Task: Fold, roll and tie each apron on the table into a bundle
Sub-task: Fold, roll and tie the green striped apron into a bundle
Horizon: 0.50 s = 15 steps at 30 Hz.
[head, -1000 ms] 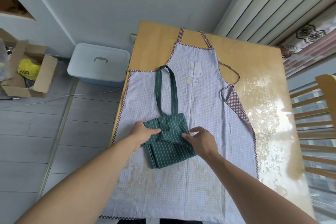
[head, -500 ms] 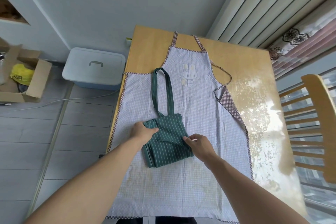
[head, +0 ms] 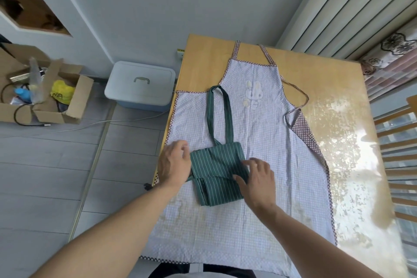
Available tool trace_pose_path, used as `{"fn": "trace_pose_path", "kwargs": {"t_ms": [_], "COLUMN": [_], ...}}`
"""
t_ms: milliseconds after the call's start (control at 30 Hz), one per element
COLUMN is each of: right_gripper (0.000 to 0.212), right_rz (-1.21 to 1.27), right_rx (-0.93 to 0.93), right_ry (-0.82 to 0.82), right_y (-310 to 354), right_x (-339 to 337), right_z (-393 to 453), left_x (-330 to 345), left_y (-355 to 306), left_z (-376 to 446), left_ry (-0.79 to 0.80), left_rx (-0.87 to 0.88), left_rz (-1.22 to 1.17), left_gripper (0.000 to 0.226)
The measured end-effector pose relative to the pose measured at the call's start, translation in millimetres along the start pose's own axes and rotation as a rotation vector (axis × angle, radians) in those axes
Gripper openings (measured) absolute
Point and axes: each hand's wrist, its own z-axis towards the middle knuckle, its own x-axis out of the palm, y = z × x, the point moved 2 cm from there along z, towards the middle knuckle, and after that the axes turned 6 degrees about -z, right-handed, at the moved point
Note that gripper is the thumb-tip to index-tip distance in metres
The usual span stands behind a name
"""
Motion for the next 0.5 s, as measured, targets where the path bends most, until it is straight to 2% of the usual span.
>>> {"fn": "trace_pose_path", "kwargs": {"t_ms": [67, 133, 200, 300, 400, 500], "right_gripper": [0.048, 0.064, 0.080, 0.096, 0.088, 0.070], "right_rz": [-0.085, -0.220, -0.284, -0.337, -0.311, -0.104], "right_rx": [-0.379, -0.572, -0.608, -0.621, -0.621, -0.525], "right_ry": [-0.069, 0.037, 0.198, 0.270, 0.195, 0.173], "right_y": [7.8, 5.5, -1.1, -7.4, -9.8, -8.5], "right_x": [9.0, 25.2, 35.0, 36.0, 30.1, 17.6], "right_z": [-7.3, -12.3, -14.3, -11.6, -6.4, 4.8], "left_x": [10.3, 31.4, 47.4, 56.0, 59.5, 60.6], "left_y": [-17.0, -20.8, -10.2, 8.7, 13.1, 15.8], "left_z": [-16.0, -36.3, -51.9, -57.9, -52.7, -50.6], "left_ry": [0.166, 0.433, 0.624, 0.807, 0.878, 0.860], "left_rx": [0.374, 0.466, 0.387, 0.327, 0.369, 0.407], "left_rz": [0.071, 0.170, 0.293, 0.407, 0.466, 0.440], "left_gripper": [0.029, 0.047, 0.070, 0.096, 0.138, 0.144]}}
